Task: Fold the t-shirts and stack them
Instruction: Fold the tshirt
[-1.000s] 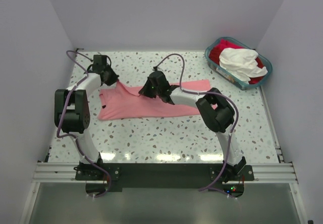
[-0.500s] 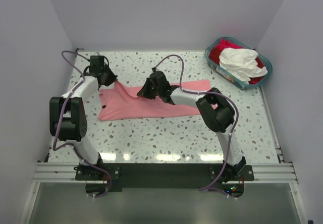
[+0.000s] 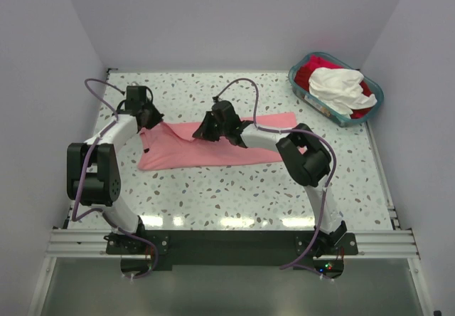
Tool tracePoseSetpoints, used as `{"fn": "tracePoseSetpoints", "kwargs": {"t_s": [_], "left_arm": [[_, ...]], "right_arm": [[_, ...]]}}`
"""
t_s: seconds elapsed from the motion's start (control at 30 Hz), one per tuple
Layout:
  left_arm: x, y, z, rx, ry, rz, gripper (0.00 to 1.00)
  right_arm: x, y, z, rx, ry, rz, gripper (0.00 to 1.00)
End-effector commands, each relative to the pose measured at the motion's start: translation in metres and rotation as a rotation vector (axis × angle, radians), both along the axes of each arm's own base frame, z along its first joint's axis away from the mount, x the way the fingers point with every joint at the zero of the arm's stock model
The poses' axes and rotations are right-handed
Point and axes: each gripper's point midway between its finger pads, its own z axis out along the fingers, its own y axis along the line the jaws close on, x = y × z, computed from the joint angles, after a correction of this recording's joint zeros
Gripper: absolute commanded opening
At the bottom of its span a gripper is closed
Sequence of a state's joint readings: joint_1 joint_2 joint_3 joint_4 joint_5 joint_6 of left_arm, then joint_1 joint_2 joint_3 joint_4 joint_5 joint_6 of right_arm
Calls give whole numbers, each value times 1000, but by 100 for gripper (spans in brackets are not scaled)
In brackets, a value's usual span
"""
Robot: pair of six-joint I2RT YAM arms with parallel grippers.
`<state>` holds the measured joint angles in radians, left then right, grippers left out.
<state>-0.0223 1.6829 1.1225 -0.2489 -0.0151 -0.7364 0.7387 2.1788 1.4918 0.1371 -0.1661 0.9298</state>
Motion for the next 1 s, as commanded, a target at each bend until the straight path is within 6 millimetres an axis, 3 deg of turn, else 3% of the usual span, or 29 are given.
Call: {"fn": "tracePoseSetpoints", "kwargs": {"t_s": [0.0,0.57,0.97], "left_arm": [[5,0,11,21,-52,-12,0],[-8,1,-4,16,-18,4,0],[-30,14,-32,49,45,79,0]], "right_arm": [[-1,-3,7,16,-20,23,2],[-13,0,-6,4,-2,107,2],[-20,-2,-18,-31,20,150,8]]}}
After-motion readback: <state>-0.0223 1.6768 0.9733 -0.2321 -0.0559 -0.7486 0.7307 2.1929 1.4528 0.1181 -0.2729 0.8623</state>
